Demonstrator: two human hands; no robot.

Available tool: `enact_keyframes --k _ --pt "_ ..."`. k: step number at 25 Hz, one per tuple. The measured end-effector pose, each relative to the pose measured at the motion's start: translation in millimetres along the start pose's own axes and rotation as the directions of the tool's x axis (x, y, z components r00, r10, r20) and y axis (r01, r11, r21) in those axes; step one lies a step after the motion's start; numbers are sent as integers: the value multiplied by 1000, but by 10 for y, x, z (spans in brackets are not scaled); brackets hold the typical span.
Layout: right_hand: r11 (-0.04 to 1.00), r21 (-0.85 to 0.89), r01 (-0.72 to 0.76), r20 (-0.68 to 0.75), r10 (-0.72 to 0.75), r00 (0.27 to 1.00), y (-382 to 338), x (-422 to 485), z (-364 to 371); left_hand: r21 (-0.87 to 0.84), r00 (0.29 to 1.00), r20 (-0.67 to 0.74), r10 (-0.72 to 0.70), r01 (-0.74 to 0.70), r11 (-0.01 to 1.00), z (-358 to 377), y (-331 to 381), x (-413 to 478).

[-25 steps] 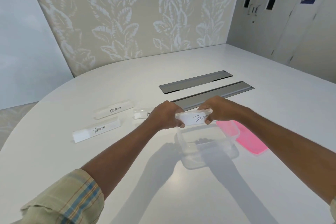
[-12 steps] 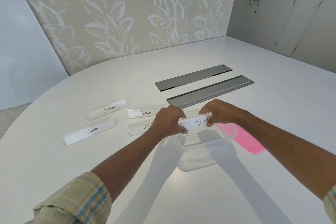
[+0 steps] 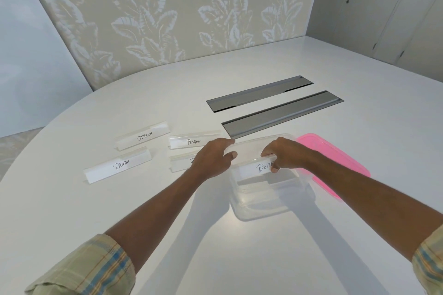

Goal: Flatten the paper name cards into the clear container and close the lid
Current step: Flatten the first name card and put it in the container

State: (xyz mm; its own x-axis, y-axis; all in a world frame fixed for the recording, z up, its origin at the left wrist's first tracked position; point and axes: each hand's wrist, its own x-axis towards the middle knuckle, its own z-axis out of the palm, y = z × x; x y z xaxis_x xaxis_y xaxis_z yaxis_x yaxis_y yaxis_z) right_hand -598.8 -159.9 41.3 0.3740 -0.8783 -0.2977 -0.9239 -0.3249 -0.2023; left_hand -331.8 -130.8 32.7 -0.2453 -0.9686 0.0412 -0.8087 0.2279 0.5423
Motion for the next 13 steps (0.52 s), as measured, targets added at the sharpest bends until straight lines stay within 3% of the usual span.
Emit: enact_keyframes --k 5,13 --pt "999 17 -30 -4 30 1000 35 56 112 -146 999 -3 -40 39 988 25 -87 -8" --pt "996 -83 -29 -17 28 999 45 97 209 -135 1000 -8 -25 24 991 60 -139 17"
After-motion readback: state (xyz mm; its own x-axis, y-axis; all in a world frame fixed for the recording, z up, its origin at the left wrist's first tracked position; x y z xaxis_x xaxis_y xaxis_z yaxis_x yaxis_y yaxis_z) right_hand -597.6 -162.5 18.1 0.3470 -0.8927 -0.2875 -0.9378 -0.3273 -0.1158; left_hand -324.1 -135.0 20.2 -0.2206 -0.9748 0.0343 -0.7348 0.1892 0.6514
